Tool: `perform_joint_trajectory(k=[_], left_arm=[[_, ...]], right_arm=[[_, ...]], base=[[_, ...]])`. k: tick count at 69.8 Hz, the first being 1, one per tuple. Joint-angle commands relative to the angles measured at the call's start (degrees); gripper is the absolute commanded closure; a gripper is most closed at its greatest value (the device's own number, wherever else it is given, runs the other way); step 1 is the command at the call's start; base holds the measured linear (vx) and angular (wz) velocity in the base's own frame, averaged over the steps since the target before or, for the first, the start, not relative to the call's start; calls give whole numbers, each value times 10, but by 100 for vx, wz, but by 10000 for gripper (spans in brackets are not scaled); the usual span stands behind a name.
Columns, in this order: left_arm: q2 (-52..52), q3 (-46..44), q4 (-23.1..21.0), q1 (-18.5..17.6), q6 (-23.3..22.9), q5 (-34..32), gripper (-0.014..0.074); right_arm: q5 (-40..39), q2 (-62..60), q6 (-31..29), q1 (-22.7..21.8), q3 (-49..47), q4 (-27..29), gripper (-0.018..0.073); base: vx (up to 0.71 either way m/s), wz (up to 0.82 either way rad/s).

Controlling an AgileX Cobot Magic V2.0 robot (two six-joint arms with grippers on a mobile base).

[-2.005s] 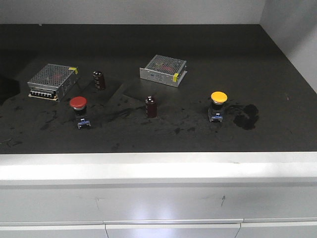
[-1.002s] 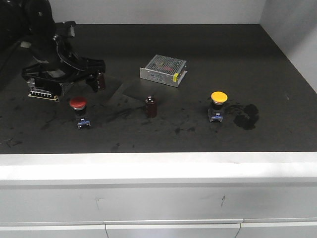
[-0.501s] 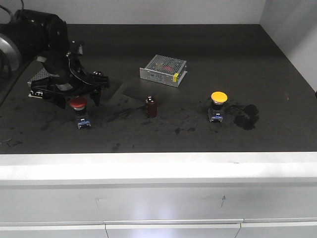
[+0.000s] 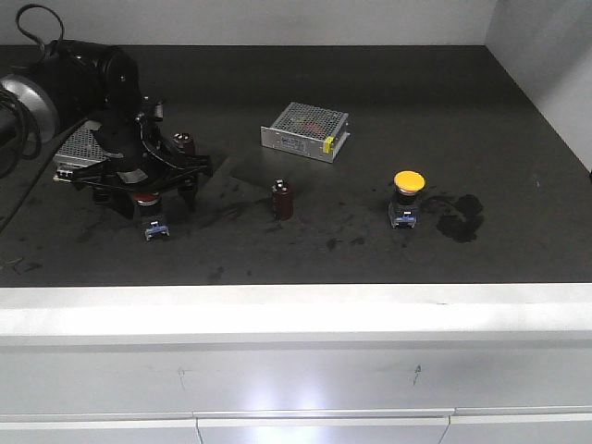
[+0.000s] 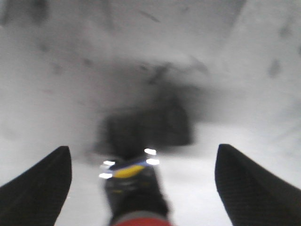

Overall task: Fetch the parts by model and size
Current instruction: 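Lower the left gripper over the red-capped push-button switch, then close the left gripper on the red switch and lift it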

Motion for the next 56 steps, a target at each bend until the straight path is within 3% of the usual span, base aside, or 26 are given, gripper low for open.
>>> perform_joint_trajectory(k=[1,13,22,34,52,56], left_arm=[[-34,-18,-9,-3,-8,0,22],[-34,-18,-17,-3,-8,0,29],[-34,-18,-17,-3,-8,0,92],[-34,-18,-17,-3,-8,0,259],[-34,-18,-16,-3,12,0,606],[-35,-18,-16,-3,24,0,605]], right_arm=[[-44,4,-5,1,-17,-6,-35],[-44,4,-5,1,-17,-6,-35],[-44,4,-5,1,-17,-6,-35],[-44,4,-5,1,-17,-9,-36],[-44,4,-5,1,-17,-23,-36],[-44,4,-5,1,-17,-23,-36]], base=[[0,0],[0,0],[0,0],[0,0],[0,0],[0,0]])
